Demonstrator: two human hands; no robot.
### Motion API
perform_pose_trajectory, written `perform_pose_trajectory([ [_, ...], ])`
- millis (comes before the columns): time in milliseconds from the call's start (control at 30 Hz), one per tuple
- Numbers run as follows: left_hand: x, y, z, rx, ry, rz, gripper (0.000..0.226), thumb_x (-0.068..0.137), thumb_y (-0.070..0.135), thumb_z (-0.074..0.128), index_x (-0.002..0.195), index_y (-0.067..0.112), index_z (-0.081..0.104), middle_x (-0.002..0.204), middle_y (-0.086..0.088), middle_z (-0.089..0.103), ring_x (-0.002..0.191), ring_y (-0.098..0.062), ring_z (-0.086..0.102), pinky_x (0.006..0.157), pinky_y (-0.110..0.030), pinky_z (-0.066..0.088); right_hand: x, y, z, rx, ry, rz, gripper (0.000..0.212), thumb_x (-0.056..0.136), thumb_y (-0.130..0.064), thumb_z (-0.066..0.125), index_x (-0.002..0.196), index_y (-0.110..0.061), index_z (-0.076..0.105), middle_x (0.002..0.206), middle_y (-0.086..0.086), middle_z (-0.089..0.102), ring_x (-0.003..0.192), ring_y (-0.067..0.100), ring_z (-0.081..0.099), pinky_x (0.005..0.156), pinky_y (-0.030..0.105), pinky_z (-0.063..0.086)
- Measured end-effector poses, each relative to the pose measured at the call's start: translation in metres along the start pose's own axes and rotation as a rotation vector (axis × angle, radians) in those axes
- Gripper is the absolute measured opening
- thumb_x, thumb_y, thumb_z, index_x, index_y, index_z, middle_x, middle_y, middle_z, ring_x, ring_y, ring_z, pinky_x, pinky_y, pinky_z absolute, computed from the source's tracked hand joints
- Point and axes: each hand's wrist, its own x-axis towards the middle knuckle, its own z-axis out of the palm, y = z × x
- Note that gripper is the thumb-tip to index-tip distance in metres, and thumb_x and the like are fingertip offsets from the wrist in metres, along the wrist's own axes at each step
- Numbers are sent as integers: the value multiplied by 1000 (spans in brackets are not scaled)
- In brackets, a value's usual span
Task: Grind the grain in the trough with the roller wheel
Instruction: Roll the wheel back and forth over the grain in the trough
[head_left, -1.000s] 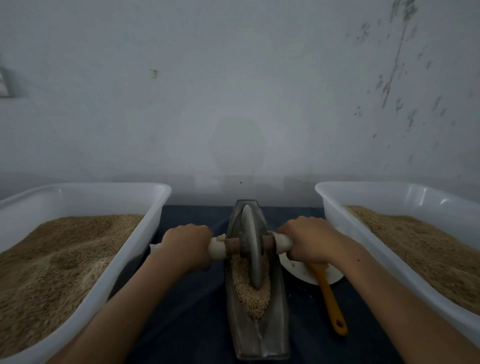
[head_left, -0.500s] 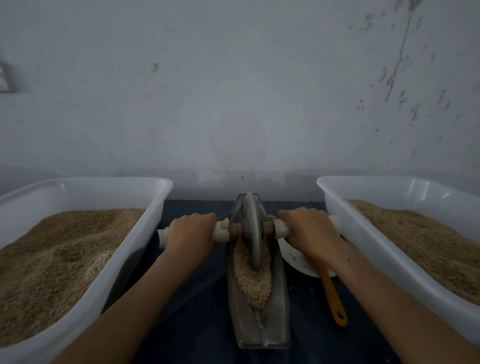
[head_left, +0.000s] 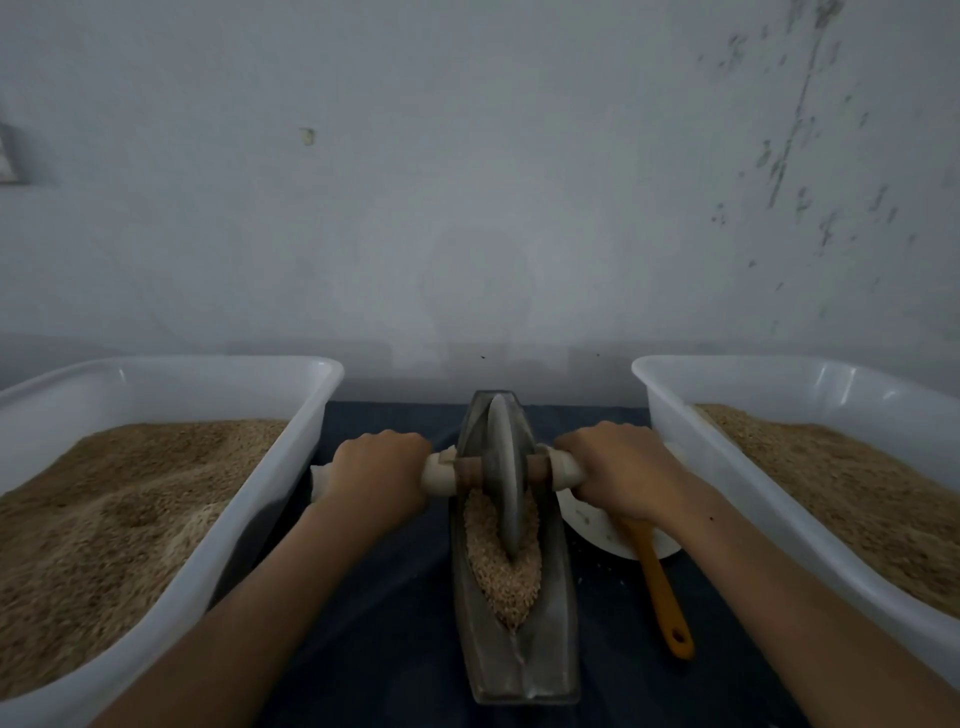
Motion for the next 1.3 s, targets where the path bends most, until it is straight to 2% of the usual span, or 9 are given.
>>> perform_pose_trajectory([
  [200, -4, 3, 2, -30, 127, -6, 14, 90, 32, 54, 100, 23, 53, 99, 2, 62, 90, -18, 60, 73, -29, 44, 4, 1, 15, -13, 177, 16, 13, 89, -22, 52, 83, -28, 41, 89, -3, 63, 80, 20, 59, 63, 30, 34],
  [433, -4, 0, -8, 16, -117, 10, 26, 83, 31, 62, 106, 19, 58, 100, 1, 62, 91, -17, 60, 75, -28, 45, 0, 3, -7, 58, -167, -17, 17, 82, -20, 62, 84, -33, 51, 77, -8, 54, 73, 14, 52, 54, 25, 33],
  [567, -3, 1, -9, 29, -144, 7, 30, 81, 32, 65, 107, 19, 57, 99, 1, 62, 90, -17, 60, 75, -28, 46, -1, 3, -9, 78, -214, -13, 20, 82, -22, 64, 101, -30, 62, 89, -4, 62, 80, 15, 56, 62, 26, 38],
  [667, -1, 1, -4, 7, -78, -6, 22, 83, 30, 61, 103, 20, 57, 99, 1, 62, 91, -18, 60, 74, -28, 45, 0, 1, -5, 32, -128, 3, 13, 84, -22, 59, 88, -32, 53, 83, -5, 57, 76, 16, 54, 59, 26, 34],
  [767, -3, 0, 1, -46, 32, -16, 9, 87, 30, 57, 89, 24, 50, 97, 2, 62, 89, -17, 59, 71, -28, 42, 2, 0, 5, -30, 85, 6, 15, 89, -23, 53, 83, -29, 41, 90, -3, 62, 82, 20, 59, 64, 30, 35],
  [867, -4, 0, 5, -78, 70, -16, 15, 88, 30, 56, 83, 26, 43, 96, 3, 62, 87, -16, 59, 72, -28, 43, 3, -1, 10, -28, 176, 6, 15, 90, -24, 52, 85, -29, 40, 92, -2, 63, 83, 21, 59, 65, 30, 34],
  [1000, -1, -2, 0, -52, -51, -8, 17, 84, 30, 61, 99, 22, 57, 100, 1, 63, 91, -18, 60, 78, -30, 48, 3, 0, 2, -46, 51, 0, 5, 88, -24, 55, 89, -27, 51, 92, -2, 63, 86, 21, 60, 65, 29, 34],
  [1133, -1, -2, -7, 8, -168, 12, 31, 80, 33, 66, 107, 19, 59, 99, 1, 63, 89, -17, 60, 74, -28, 46, 2, 3, -9, 40, -225, -5, 18, 83, -25, 64, 100, -27, 62, 88, -4, 62, 80, 15, 59, 56, 25, 37],
  [1300, 0, 1, -8, 23, -147, 13, 28, 81, 31, 65, 105, 19, 58, 98, 1, 63, 89, -17, 61, 77, -29, 48, 2, 6, -8, 105, -288, 13, 29, 82, -25, 68, 111, -26, 64, 97, -1, 67, 83, 15, 61, 61, 26, 42],
])
